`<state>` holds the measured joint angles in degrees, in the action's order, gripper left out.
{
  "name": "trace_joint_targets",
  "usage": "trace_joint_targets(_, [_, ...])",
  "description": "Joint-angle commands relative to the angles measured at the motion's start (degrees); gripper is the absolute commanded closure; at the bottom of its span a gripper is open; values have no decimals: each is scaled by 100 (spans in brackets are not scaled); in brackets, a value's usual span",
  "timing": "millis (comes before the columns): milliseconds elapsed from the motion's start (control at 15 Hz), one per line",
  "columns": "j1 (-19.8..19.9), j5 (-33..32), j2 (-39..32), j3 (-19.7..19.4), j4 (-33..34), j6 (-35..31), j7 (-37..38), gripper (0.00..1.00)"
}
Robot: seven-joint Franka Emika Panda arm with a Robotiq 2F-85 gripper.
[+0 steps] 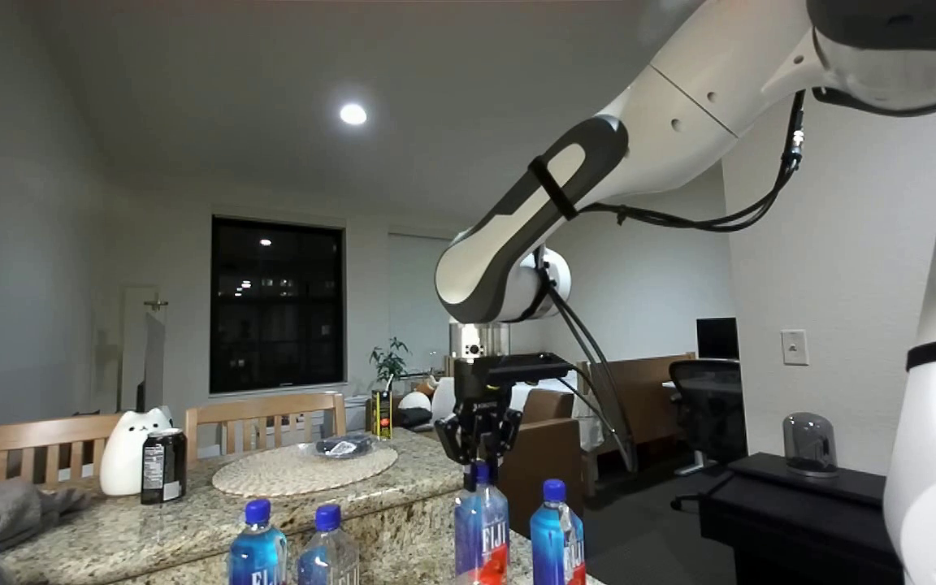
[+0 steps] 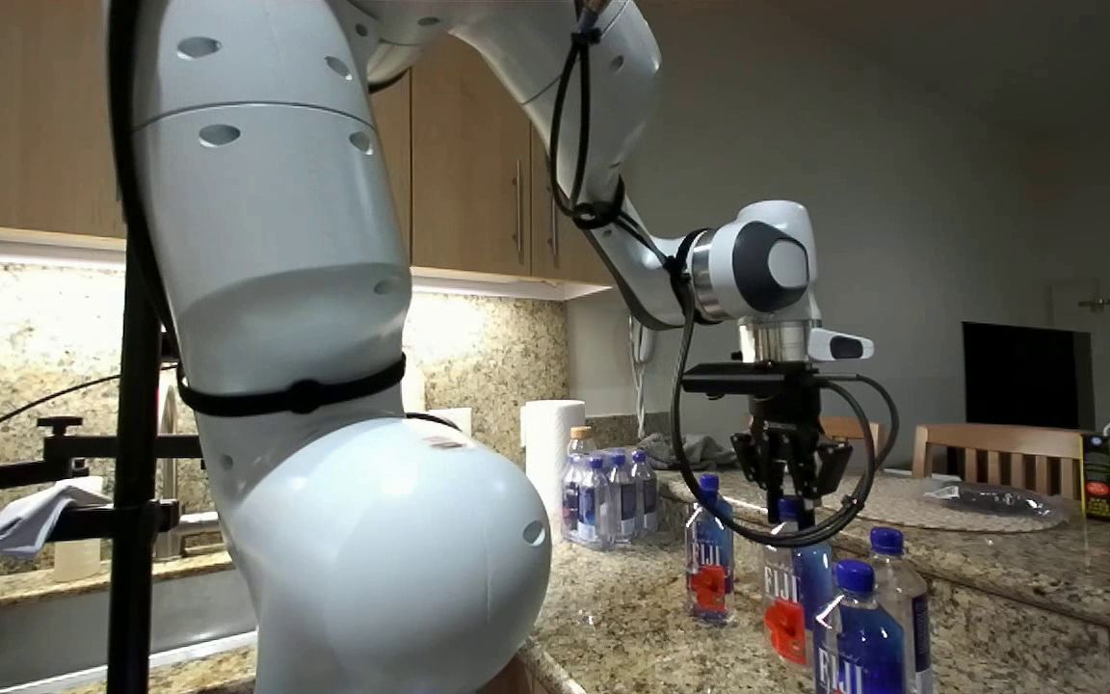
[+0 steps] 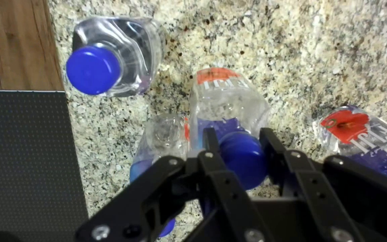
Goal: Line up the empty water bottles
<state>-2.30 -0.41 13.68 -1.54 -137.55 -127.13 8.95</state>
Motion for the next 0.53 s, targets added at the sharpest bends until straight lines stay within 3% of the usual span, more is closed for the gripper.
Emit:
trace_joint_targets(0, [68, 379, 103, -112, -277, -81, -759, 84])
trace_joint_targets(467, [119, 178, 108, -69, -451, 215, -818, 84])
